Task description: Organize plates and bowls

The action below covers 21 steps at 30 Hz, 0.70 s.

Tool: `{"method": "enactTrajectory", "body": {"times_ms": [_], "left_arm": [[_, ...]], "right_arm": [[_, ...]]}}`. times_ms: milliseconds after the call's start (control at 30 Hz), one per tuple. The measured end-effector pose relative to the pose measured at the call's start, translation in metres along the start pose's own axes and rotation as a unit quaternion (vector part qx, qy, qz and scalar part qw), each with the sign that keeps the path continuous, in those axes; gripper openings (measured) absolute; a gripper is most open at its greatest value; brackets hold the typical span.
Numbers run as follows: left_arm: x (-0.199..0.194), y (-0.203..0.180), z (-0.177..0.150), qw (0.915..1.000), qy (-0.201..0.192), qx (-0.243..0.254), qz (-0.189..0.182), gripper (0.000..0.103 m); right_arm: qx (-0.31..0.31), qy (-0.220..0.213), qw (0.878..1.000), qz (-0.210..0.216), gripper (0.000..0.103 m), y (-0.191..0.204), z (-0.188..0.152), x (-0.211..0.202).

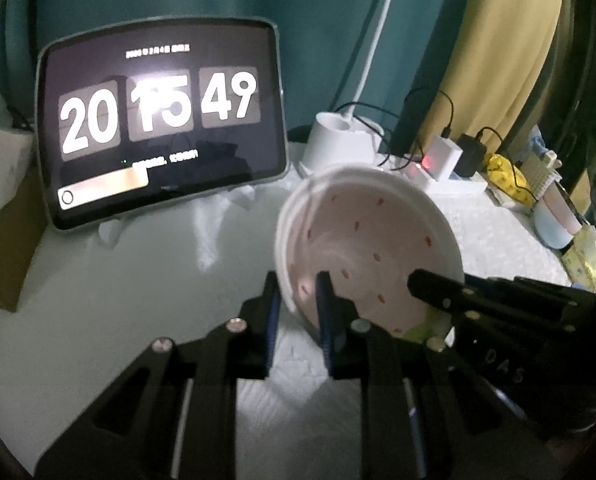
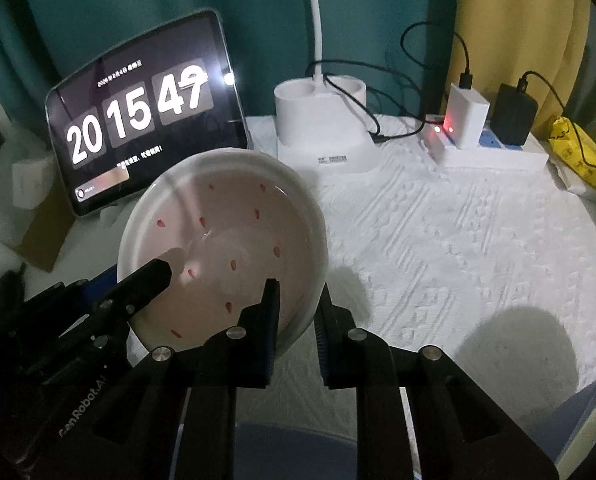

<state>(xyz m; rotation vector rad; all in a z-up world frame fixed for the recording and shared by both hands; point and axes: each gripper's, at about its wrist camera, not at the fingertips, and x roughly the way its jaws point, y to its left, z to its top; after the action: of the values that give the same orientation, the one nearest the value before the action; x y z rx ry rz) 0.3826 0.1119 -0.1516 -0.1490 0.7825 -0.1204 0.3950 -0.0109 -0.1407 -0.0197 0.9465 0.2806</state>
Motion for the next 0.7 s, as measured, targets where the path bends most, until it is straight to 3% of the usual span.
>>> {"method": "enactTrajectory", "body": {"times_ms": [700], "left_arm": [[-0.067,-0.039,-0.004,0.9987,-0.047,0.019,0.004,0.018]], "right_arm": [[-0.002,-0.064,0.998,0.014,0.016,-0.012,-0.019,-0.078]]}}
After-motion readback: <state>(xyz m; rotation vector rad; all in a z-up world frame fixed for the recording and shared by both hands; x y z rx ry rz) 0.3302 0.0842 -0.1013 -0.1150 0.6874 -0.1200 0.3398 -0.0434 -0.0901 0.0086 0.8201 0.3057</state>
